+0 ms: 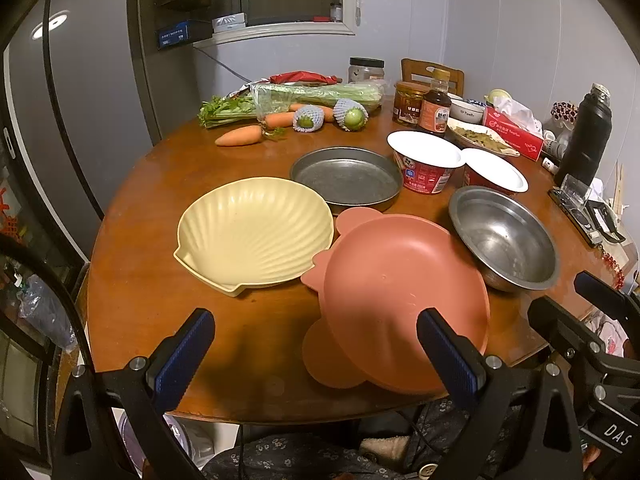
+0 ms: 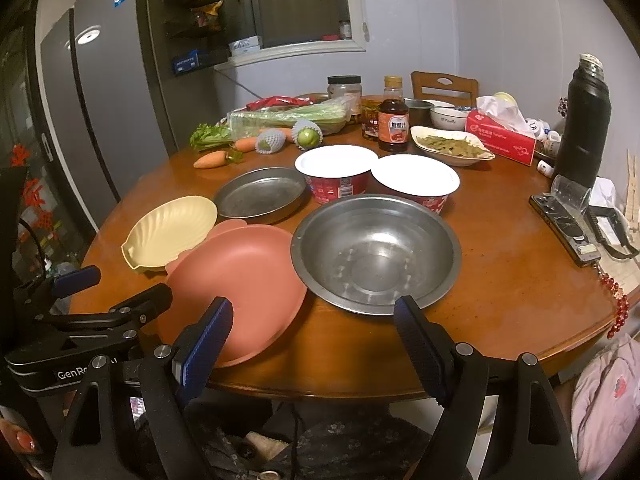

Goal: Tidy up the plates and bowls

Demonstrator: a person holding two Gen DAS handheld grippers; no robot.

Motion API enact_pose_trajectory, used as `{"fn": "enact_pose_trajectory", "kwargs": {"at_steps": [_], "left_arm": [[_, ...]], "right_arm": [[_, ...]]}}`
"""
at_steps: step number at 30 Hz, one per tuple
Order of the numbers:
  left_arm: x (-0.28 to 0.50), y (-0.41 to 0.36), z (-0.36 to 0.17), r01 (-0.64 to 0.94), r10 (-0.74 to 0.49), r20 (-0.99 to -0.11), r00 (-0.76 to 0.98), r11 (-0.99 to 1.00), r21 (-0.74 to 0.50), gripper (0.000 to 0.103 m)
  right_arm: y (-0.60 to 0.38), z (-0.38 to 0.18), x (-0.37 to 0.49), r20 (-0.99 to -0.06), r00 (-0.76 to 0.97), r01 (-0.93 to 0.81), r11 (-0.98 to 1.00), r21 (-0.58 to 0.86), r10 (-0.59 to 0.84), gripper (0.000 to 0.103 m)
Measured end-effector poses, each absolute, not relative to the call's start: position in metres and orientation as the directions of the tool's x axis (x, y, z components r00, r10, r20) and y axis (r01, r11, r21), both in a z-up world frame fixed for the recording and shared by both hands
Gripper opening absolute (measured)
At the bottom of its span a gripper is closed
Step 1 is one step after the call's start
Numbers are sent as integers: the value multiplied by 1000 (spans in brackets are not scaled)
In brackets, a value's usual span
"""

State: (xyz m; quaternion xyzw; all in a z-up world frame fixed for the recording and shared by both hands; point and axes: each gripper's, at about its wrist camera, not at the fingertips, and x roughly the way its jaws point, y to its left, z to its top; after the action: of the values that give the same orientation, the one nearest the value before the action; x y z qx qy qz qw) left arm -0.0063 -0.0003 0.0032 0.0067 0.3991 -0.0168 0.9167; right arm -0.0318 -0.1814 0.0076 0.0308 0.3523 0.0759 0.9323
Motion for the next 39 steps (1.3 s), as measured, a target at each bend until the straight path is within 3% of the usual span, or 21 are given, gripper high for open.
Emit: {"fn": "enact_pose_trajectory", "kwargs": {"at_steps": [39], "left_arm": [[-11,-2,5,48,-29,-721,692,999,6,102]], "right_arm": [[-181,11,-30,-653,742,-118,988,98,154,84]]}}
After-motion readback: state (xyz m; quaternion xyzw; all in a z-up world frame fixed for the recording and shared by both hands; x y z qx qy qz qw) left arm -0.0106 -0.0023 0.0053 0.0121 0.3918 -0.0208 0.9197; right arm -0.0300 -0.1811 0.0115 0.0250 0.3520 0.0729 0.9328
